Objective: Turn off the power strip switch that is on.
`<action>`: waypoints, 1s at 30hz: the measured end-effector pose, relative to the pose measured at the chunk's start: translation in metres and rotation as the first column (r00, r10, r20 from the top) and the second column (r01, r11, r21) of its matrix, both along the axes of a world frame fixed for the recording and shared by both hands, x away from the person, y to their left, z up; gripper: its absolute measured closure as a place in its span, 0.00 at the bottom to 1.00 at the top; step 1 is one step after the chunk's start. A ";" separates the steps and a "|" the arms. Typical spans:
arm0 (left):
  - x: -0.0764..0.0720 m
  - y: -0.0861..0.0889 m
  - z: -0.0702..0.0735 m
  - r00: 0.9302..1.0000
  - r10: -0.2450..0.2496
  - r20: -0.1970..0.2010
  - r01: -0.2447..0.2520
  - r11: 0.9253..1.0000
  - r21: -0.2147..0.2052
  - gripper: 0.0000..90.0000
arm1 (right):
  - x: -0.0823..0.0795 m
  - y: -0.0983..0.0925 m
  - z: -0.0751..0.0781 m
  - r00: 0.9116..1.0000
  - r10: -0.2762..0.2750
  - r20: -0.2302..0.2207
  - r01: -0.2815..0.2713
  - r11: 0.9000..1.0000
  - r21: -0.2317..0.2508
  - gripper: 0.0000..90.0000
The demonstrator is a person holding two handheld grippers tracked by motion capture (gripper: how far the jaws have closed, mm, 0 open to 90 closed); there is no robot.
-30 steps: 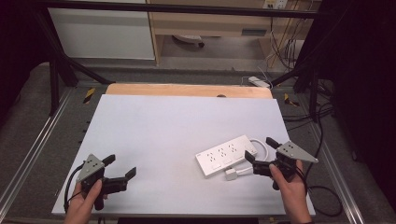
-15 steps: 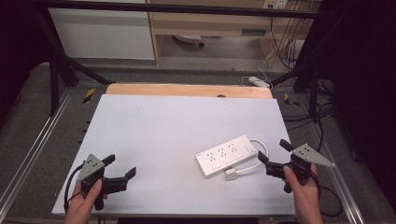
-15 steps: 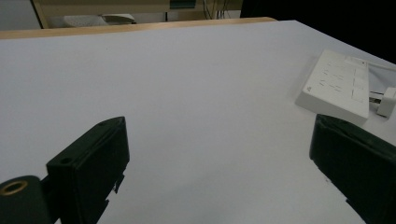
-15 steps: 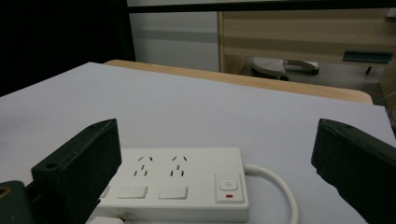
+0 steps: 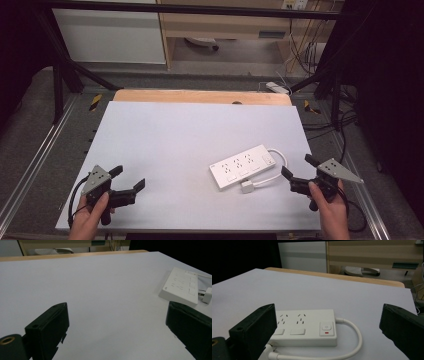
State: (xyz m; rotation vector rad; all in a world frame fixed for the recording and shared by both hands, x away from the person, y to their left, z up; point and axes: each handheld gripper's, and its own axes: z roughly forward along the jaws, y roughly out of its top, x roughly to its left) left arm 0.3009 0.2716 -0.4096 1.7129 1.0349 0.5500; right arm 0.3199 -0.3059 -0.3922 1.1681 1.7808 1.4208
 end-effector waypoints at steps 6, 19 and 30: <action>0.000 0.000 0.000 1.000 -0.003 -0.001 0.003 1.000 -0.011 0.05 | 0.000 -0.002 -0.005 1.000 -0.002 -0.006 0.002 1.000 -0.004 0.02; 0.000 0.000 0.001 1.000 0.001 0.003 0.000 1.000 -0.006 0.05 | 0.004 -0.005 -0.020 0.999 0.000 -0.048 -0.001 1.000 -0.012 0.03; -0.001 -0.001 0.001 1.000 -0.006 0.006 0.006 1.000 0.001 0.05 | 0.008 0.004 -0.034 0.995 0.047 -0.090 -0.051 0.998 -0.048 0.03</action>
